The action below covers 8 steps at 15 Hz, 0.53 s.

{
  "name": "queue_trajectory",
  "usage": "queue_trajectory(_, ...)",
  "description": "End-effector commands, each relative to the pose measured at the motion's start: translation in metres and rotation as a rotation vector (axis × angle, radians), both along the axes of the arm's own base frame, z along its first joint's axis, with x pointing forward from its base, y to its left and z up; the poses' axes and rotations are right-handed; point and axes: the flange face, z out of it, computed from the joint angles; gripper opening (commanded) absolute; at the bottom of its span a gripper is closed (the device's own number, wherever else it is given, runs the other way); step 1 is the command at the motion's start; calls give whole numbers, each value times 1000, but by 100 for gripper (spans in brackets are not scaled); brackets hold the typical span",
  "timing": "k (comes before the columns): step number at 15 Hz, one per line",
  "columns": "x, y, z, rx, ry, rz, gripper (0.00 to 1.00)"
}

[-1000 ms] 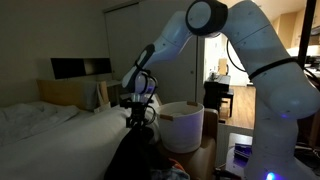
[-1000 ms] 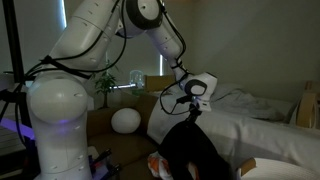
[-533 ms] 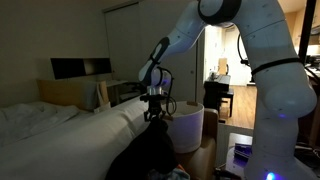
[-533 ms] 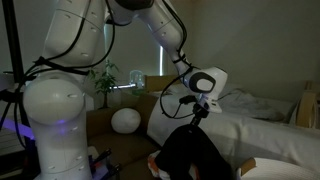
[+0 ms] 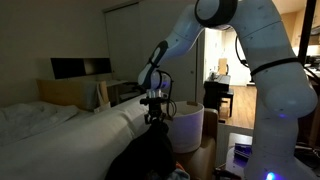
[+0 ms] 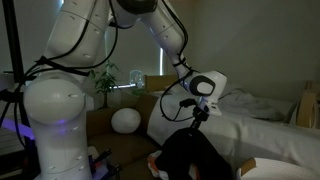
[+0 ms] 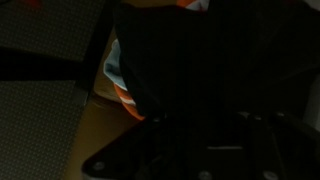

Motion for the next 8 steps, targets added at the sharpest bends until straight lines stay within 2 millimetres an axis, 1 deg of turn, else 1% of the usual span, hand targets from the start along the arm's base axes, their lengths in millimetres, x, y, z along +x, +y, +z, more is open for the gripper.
queue_trajectory(1, 4, -37, 20, -167, -27, 22, 9)
queue_trajectory(2, 6, -48, 29, -223, -29, 61, 9)
queue_trajectory(4, 10, -61, 54, -307, -29, 167, 9)
queue_trajectory(8, 11, -74, 105, -451, -64, 371, 9)
